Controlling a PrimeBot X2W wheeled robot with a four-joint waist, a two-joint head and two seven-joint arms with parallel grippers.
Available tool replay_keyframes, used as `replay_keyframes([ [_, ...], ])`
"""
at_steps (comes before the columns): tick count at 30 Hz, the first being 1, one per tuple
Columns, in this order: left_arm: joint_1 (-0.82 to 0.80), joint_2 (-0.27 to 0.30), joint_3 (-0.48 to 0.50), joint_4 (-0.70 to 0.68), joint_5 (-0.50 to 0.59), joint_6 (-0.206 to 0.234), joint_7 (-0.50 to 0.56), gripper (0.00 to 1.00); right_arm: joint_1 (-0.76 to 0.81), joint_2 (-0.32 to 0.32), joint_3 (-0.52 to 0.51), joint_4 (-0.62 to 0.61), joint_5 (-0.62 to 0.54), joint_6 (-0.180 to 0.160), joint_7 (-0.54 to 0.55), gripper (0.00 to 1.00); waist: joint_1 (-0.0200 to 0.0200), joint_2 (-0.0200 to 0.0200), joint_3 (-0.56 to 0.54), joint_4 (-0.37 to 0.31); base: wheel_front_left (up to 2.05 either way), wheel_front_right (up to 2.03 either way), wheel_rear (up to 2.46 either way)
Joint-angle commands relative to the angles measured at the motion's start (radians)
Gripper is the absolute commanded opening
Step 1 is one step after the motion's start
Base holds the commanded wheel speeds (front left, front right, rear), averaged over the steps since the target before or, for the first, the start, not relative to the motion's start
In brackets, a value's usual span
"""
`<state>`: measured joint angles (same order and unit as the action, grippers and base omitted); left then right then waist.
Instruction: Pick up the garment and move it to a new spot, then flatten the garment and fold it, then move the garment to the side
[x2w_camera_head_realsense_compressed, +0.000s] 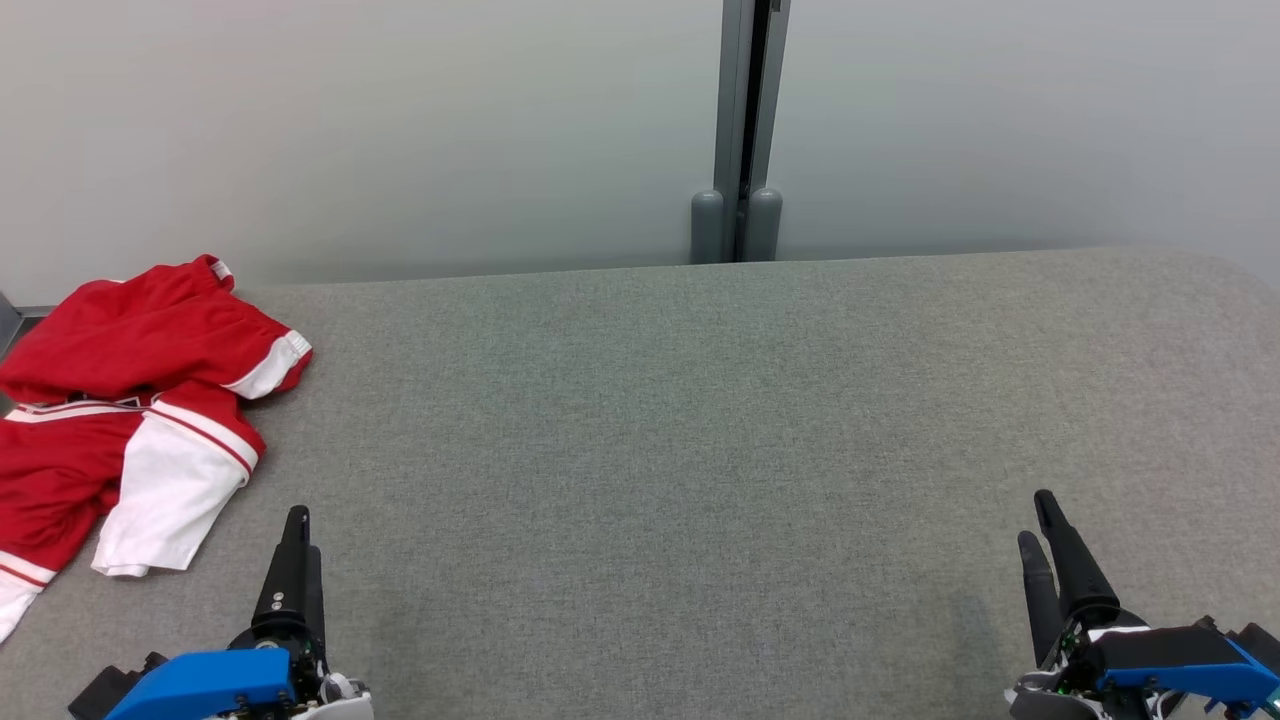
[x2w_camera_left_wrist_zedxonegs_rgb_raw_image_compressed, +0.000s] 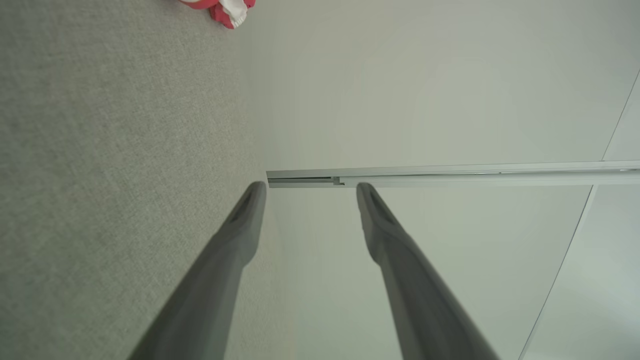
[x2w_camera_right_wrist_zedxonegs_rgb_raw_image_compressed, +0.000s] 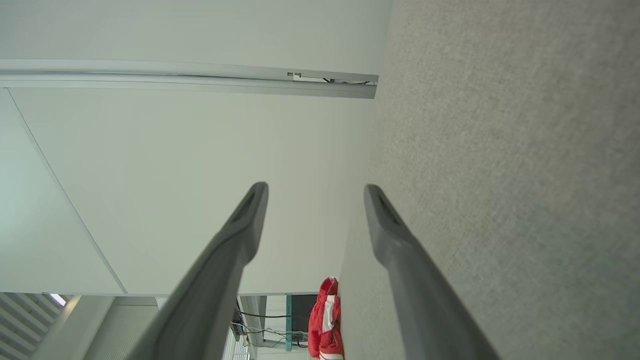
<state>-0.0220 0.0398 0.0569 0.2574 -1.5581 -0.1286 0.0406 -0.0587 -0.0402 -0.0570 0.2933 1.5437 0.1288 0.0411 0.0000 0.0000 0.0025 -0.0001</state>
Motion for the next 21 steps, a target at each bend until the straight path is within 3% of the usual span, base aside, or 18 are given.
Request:
replay_keyframes([
  [1, -0.008, 0.008, -0.002, -0.028, 0.029, -0.001, -0.012, 1.0, -0.007, -0.005, 0.004, -0.022, -0.035, 0.001, -0.013, 1.0, 0.0, 0.0, 0.0, 0.0, 0.0, 0.0, 0.0],
  [21, 0.017, 0.01, -0.045, -0.148, 0.42, 0.029, -0.092, 1.0, 0.014, -0.007, 0.044, -0.148, -0.487, 0.001, -0.092, 1.0, 0.0, 0.0, 0.0, 0.004, 0.0, 0.0, 0.0],
])
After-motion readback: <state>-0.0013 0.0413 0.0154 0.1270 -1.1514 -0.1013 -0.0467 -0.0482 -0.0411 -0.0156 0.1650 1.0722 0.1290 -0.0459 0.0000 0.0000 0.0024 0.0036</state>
